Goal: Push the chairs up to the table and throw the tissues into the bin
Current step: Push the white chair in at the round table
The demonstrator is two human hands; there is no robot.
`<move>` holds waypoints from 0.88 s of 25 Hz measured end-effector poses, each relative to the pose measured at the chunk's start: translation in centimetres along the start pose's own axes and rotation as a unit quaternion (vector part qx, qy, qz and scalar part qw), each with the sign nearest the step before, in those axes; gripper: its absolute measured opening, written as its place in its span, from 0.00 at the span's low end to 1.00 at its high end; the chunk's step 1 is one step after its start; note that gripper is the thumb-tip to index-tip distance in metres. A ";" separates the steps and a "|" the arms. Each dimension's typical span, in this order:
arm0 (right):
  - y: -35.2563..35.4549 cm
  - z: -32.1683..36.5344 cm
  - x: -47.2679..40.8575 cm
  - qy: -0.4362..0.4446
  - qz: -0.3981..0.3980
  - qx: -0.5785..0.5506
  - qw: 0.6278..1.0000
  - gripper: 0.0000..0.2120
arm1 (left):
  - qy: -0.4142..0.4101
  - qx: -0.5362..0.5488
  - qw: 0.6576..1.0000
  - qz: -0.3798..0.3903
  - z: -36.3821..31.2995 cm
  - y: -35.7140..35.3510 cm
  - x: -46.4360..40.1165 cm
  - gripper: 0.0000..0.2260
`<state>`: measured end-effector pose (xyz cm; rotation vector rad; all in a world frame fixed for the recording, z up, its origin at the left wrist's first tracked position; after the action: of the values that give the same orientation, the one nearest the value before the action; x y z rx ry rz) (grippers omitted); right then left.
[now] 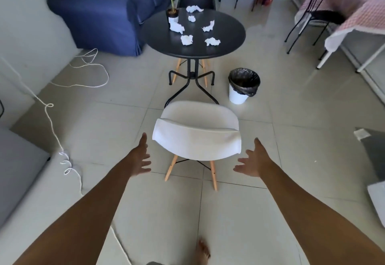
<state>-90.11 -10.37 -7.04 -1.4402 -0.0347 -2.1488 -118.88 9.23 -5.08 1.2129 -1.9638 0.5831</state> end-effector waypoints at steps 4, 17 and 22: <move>-1.8 2.5 -0.6 0.001 0.033 -0.121 0.992 0.52 | 0.003 0.127 0.992 -0.018 -5.0 -1.2 -2.6 0.41; -5.1 2.7 -7.2 -0.103 0.003 -0.061 0.993 0.43 | 0.136 0.128 0.982 0.030 -7.8 -3.8 -11.6 0.21; -4.8 4.8 -6.5 -0.033 -0.026 0.008 0.999 0.22 | 0.179 0.089 0.977 0.073 -7.3 -5.4 -11.5 0.06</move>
<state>-86.36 -2.01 -9.30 -1.5156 -0.1158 -2.1375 -108.32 18.34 -9.54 0.9902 -1.7286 0.9969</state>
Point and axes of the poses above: each hand's wrist, its own x-axis away from the middle knuckle, its own y-axis out of the back of the hand, z = x × y, the point moved 10 cm from there along -x, towards the middle knuckle, and after that the axes turned 1 degree about x, right-handed, at the moved point
